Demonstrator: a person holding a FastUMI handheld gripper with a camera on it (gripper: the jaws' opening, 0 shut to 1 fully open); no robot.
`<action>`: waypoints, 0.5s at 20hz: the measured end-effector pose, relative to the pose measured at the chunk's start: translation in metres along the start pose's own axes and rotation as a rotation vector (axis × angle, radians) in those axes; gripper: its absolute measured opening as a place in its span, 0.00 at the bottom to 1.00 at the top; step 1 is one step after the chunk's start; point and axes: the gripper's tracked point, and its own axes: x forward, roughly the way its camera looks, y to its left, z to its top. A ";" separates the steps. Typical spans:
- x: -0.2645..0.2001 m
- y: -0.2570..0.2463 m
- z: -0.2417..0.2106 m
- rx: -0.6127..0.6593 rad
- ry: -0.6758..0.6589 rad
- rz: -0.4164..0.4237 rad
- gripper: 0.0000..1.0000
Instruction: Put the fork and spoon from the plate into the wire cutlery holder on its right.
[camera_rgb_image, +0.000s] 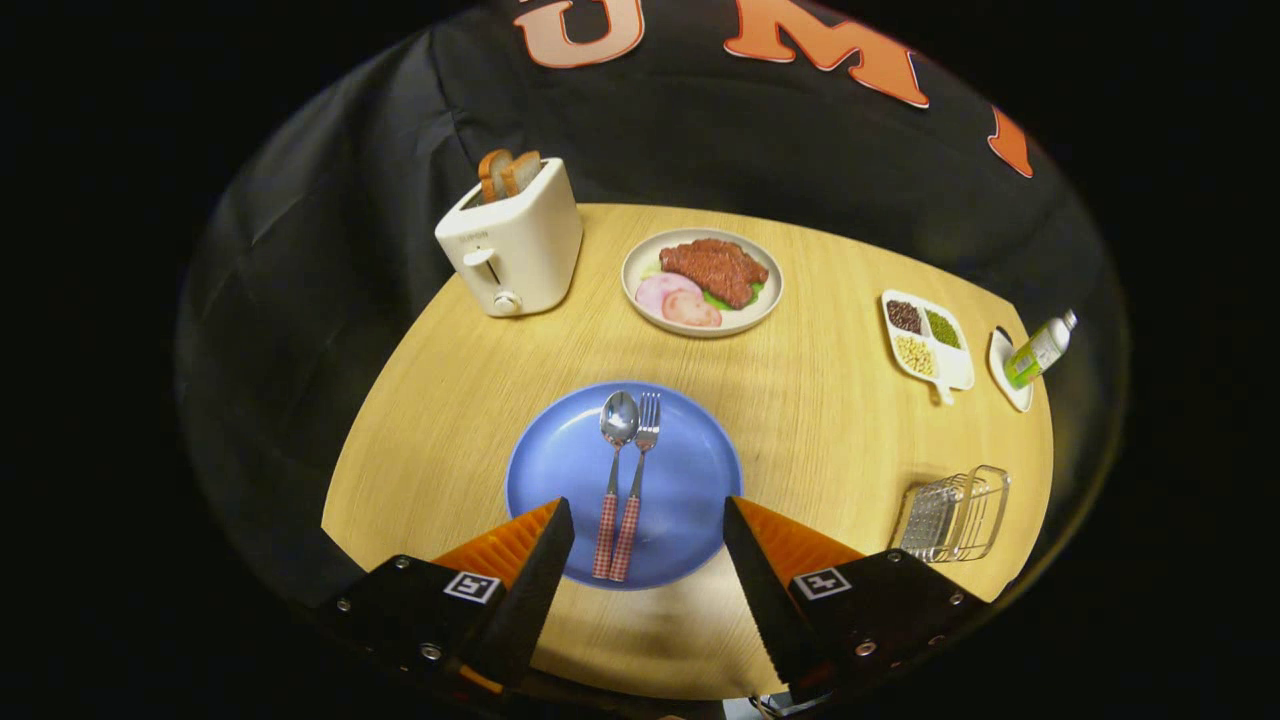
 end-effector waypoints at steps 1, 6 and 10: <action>0.007 -0.001 -0.004 -0.004 0.026 -0.008 0.89; 0.036 -0.001 -0.023 0.014 0.145 -0.017 0.80; 0.055 -0.003 -0.038 -0.019 0.210 -0.035 0.71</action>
